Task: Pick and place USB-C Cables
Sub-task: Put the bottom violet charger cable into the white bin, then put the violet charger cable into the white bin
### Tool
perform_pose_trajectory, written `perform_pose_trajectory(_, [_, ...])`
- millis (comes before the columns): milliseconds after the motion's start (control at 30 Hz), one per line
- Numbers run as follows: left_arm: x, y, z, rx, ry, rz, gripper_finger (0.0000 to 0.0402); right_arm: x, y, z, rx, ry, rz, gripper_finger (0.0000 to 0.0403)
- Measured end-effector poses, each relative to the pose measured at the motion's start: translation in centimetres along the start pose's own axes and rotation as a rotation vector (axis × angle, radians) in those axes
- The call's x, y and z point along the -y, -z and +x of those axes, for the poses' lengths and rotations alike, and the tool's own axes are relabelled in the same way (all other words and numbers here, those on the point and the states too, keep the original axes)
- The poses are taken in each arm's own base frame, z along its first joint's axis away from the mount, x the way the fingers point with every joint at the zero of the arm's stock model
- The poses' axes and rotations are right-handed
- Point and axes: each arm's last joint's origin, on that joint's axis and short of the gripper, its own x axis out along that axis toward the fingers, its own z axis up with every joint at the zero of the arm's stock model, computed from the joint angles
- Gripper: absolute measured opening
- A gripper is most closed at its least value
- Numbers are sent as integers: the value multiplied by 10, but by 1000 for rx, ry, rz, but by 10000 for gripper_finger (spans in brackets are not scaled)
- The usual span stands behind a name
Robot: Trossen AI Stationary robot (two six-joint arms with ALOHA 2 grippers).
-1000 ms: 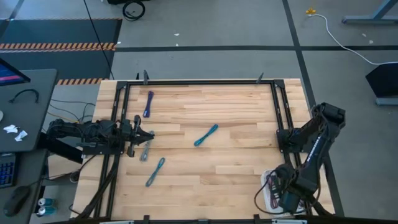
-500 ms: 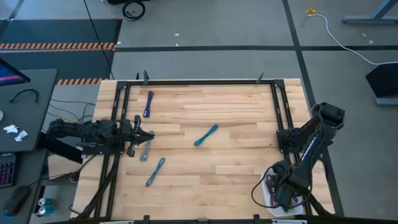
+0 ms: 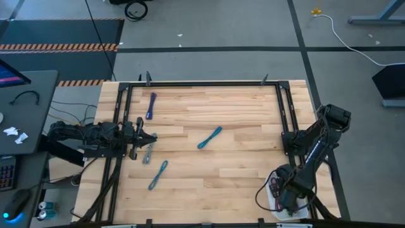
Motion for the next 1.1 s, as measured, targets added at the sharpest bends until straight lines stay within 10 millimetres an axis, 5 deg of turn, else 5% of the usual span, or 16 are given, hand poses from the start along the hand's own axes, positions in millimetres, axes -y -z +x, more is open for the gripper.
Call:
perform_pose_trajectory(267, [0,0,0,0,0,0,37,5,14,-10,13,-32,-53,153])
perform_pose_trajectory(433, [0,0,0,0,0,-19,38,4,32,-45,95,-180,-154,155])
perform_pose_trajectory(600, [0,-3,0,35,2,-20,32,-5,48,-79,296,-509,-413,148])
perform_pose_trajectory(767, [1,-27,-4,288,2,-138,31,-18,35,-85,770,-729,-542,144])
perform_pose_trajectory(900, [-4,-43,-8,462,-166,-189,30,-33,21,-76,1013,-776,-580,144])
perform_pose_trajectory(1100, [-10,-54,9,263,-537,-197,17,-57,-4,-57,1092,-764,-569,144])
